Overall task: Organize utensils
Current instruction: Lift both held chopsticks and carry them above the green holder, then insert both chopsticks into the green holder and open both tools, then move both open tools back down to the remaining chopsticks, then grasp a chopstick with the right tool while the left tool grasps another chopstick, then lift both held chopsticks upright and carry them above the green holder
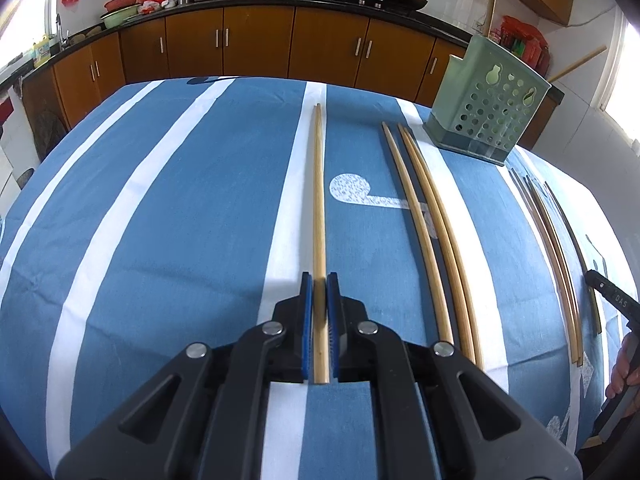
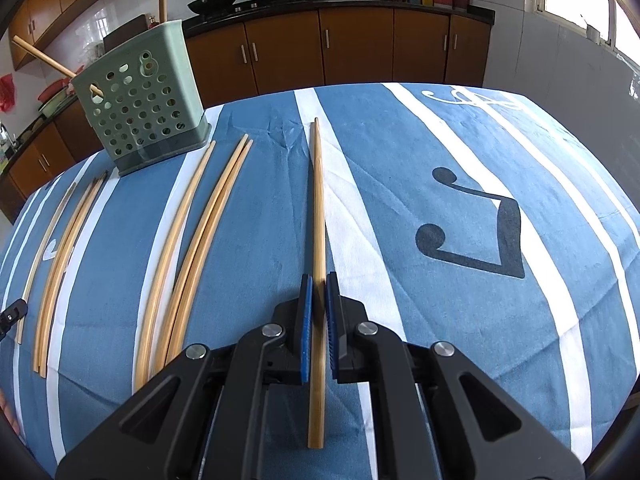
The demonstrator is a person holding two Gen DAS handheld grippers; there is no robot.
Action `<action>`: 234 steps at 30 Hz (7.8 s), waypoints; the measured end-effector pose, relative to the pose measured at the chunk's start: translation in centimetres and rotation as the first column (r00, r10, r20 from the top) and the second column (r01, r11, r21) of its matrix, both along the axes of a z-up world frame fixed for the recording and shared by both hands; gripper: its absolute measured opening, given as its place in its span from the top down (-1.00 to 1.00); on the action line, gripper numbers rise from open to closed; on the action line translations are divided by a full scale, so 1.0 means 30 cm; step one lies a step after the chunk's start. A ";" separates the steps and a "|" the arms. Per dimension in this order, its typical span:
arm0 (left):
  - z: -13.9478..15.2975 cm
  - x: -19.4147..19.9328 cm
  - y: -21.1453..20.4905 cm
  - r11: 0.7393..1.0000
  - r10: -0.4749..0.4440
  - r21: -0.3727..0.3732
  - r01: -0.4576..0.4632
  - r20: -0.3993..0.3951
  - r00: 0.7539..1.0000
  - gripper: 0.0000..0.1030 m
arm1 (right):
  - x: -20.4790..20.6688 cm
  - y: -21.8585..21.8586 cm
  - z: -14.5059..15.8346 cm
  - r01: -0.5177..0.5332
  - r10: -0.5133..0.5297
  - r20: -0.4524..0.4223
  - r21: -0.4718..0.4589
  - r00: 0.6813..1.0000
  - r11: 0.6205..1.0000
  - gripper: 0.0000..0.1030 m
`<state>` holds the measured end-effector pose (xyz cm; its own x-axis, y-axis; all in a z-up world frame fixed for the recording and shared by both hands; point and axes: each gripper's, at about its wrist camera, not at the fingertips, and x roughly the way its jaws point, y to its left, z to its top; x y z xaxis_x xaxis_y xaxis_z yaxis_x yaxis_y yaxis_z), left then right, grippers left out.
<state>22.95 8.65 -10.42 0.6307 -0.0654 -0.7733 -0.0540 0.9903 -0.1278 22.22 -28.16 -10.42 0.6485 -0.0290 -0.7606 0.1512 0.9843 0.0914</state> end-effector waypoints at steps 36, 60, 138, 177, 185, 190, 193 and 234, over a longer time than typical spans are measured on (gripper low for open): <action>0.513 -0.063 0.075 0.997 0.056 -0.070 -0.032 0.369 0.928 0.85 | -0.111 -0.060 0.397 0.009 -0.025 0.344 0.047 0.939 0.999 0.86; 0.994 0.080 -0.203 0.991 -0.023 -0.085 0.099 0.633 0.774 0.85 | -0.014 0.115 0.854 -0.209 0.137 0.595 0.053 0.792 0.976 0.86; 0.169 -0.008 -0.028 1.000 -0.007 -0.028 0.011 0.144 0.990 0.51 | 0.017 0.180 0.012 -0.140 0.144 -0.023 0.136 0.989 0.981 0.69; 0.000 0.063 -0.210 0.991 -0.130 0.007 0.130 -0.024 0.991 0.84 | 0.042 0.038 0.009 -0.007 0.008 -0.033 0.029 0.999 1.000 0.85; 0.004 0.105 -0.061 0.999 -0.016 0.029 0.017 -0.021 1.000 0.84 | 0.046 0.039 0.006 -0.030 0.031 -0.027 0.032 0.999 0.999 0.85; 0.005 0.118 0.021 1.000 0.015 0.016 -0.015 -0.010 1.000 0.84 | 0.078 0.054 0.004 -0.050 0.050 -0.018 0.023 0.999 0.998 0.85; 0.003 0.112 0.022 1.000 0.011 0.016 -0.011 0.002 1.000 0.82 | 0.089 0.049 0.003 -0.044 0.044 -0.014 0.022 0.999 0.999 0.85; 0.121 0.028 0.032 1.000 -0.009 0.017 0.007 0.073 0.997 0.85 | -0.042 0.008 0.128 -0.050 0.045 0.108 0.044 0.993 0.998 0.86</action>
<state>23.78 9.61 -6.80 0.6848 -0.0579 -0.7264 -0.0372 0.9928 -0.1143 20.95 -27.92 -6.58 0.7263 0.0376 -0.6864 0.0914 0.9844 0.1506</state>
